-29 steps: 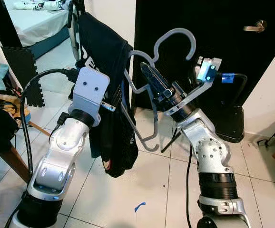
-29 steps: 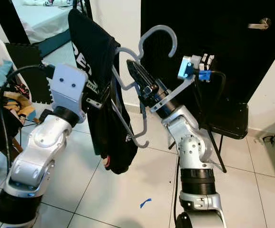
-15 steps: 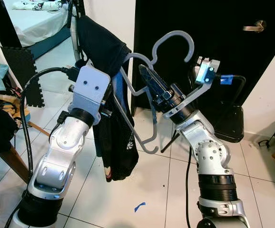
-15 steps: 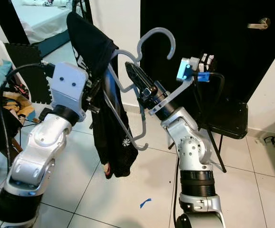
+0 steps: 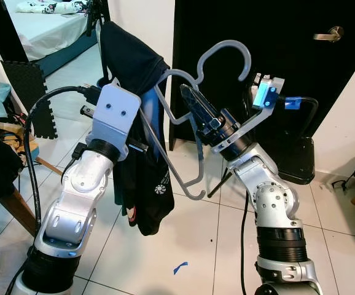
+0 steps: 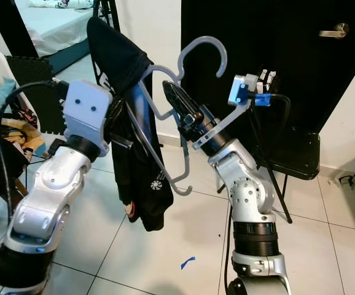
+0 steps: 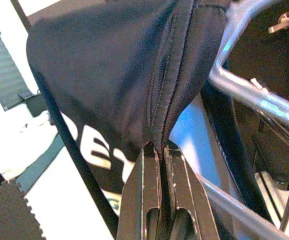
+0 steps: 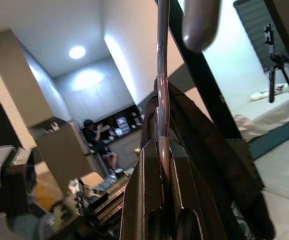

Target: Hang hanger

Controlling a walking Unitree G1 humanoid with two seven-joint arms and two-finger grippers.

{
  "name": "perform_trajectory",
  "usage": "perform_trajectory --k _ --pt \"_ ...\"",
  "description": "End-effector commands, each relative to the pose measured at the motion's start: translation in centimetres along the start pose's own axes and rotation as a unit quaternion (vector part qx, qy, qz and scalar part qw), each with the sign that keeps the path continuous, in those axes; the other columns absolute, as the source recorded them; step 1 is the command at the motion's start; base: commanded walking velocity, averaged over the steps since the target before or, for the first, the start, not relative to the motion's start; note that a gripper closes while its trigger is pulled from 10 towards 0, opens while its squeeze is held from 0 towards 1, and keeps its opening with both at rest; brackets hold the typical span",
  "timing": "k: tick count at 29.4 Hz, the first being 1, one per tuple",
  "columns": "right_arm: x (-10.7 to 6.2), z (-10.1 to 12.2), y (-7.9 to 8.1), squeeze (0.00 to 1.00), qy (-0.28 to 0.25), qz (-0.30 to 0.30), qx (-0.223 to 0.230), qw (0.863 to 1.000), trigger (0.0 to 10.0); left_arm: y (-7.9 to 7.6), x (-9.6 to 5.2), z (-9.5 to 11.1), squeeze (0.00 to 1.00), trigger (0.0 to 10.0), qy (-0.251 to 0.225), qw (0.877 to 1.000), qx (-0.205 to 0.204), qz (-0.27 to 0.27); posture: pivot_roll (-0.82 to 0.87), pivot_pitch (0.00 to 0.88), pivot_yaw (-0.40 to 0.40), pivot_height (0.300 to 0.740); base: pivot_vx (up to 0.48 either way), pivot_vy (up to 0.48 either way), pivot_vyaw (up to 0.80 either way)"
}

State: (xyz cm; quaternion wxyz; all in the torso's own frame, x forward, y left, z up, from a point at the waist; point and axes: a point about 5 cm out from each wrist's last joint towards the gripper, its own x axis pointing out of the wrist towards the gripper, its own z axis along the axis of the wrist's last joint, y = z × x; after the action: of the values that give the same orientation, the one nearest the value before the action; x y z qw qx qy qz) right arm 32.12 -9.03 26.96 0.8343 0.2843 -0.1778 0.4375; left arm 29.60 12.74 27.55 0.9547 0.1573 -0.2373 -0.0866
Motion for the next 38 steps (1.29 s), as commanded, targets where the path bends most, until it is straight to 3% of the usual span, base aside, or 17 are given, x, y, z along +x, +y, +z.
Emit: perform_trajectory --k 1,8,13,14,15,17,18,19,22,27,28,30,31,32,33,34,38 --pt "0.2 -0.5 -0.3 0.00 0.011 -0.016 -0.018 1.000 10.0 -0.1 0.3 0.7 0.00 0.0 -0.013 1.000 -0.028 -0.007 -0.01 0.081 -0.009 0.740 0.000 0.000 0.00" --pt "0.2 -0.8 -0.7 0.00 0.021 -0.034 -0.028 0.999 10.0 -0.3 0.4 1.2 0.00 0.0 -0.020 0.999 -0.049 -0.011 -0.01 0.082 -0.010 0.740 0.000 0.000 0.00" --pt "0.3 -1.3 -1.3 0.00 0.032 -0.059 -0.042 0.997 10.0 -1.6 0.4 2.0 0.00 0.0 -0.032 0.992 -0.110 -0.061 0.00 0.083 -0.013 0.740 0.000 0.000 0.00" --pt "0.4 -1.4 -1.5 0.00 0.034 -0.072 -0.047 0.996 10.0 -3.2 -0.2 1.8 0.00 0.0 -0.021 0.983 -0.134 -0.120 0.00 0.083 -0.012 0.740 0.000 0.000 0.00" --pt "0.4 -1.4 -1.5 0.00 0.034 -0.072 -0.047 0.996 10.0 -3.2 -0.2 1.8 0.00 0.0 -0.021 0.983 -0.134 -0.120 0.00 0.083 -0.012 0.740 0.000 0.000 0.00" --pt "0.5 -1.5 -1.9 0.00 0.033 -0.088 -0.053 0.994 10.0 -6.0 -2.2 1.1 0.00 0.0 0.012 0.958 -0.160 -0.238 0.00 0.085 -0.013 0.740 0.000 0.000 0.00" --pt "0.5 -1.5 -1.9 0.00 0.033 -0.088 -0.053 0.994 10.0 -6.0 -2.2 1.1 0.00 0.0 0.012 0.958 -0.160 -0.238 0.00 0.085 -0.013 0.740 0.000 0.000 0.00" --pt "0.5 -1.5 -2.0 0.00 0.033 -0.093 -0.054 0.994 10.0 -6.9 -3.2 0.8 0.00 0.0 0.027 0.946 -0.165 -0.279 0.00 0.085 -0.013 0.740 0.000 0.000 0.00" --pt "0.5 -1.5 -2.1 0.00 0.033 -0.096 -0.055 0.993 10.0 -7.5 -3.9 0.4 0.00 0.0 0.040 0.937 -0.167 -0.305 0.00 0.087 -0.010 0.740 0.000 0.000 0.00" --pt "0.5 -1.6 -2.1 0.00 0.033 -0.099 -0.056 0.993 10.0 -7.7 -4.9 -1.0 0.00 0.0 0.080 0.929 -0.131 -0.336 0.00 0.087 -0.010 0.740 0.000 0.000 0.00" --pt "0.5 -1.6 -2.1 0.00 0.032 -0.099 -0.056 0.993 10.0 -7.5 -5.1 -1.4 0.00 1.2 0.090 0.931 -0.116 -0.333 0.00 0.086 -0.009 0.740 0.000 0.000 0.00" --pt "0.5 -1.5 -2.2 0.00 0.031 -0.100 -0.056 0.993 10.0 -7.1 -5.2 -1.7 0.00 1.7 0.097 0.934 -0.109 -0.327 0.00 0.085 -0.009 0.740 0.000 0.000 0.00" --pt "0.5 -1.5 -2.2 0.00 0.030 -0.100 -0.057 0.993 10.0 -6.5 -5.1 -1.9 0.00 3.8 0.105 0.939 -0.099 -0.314 0.00 0.085 -0.008 0.740 0.000 0.000 0.00" --pt "0.5 -1.5 -2.2 0.00 0.029 -0.101 -0.057 0.993 10.0 -6.0 -5.1 -2.1 0.00 3.8 0.111 0.942 -0.092 -0.304 0.00 0.085 -0.008 0.740 0.000 0.000 0.00" --pt "0.4 -1.4 -2.2 0.00 0.029 -0.100 -0.058 0.993 10.0 -5.0 -4.9 -2.4 0.00 10.0 0.118 0.950 -0.080 -0.279 0.00 0.085 -0.008 0.740 0.000 0.000 0.00" --pt "0.4 -1.4 -2.2 0.00 0.029 -0.100 -0.058 0.993 10.0 -5.0 -4.9 -2.4 0.00 10.0 0.118 0.950 -0.080 -0.279 0.00 0.085 -0.008 0.740 0.000 0.000 0.00" --pt "0.4 -1.2 -2.2 0.00 0.025 -0.093 -0.058 0.994 10.0 -1.8 -4.9 -3.2 0.00 10.0 0.139 0.963 -0.054 -0.226 0.00 0.085 -0.010 0.740 0.000 0.000 0.00"
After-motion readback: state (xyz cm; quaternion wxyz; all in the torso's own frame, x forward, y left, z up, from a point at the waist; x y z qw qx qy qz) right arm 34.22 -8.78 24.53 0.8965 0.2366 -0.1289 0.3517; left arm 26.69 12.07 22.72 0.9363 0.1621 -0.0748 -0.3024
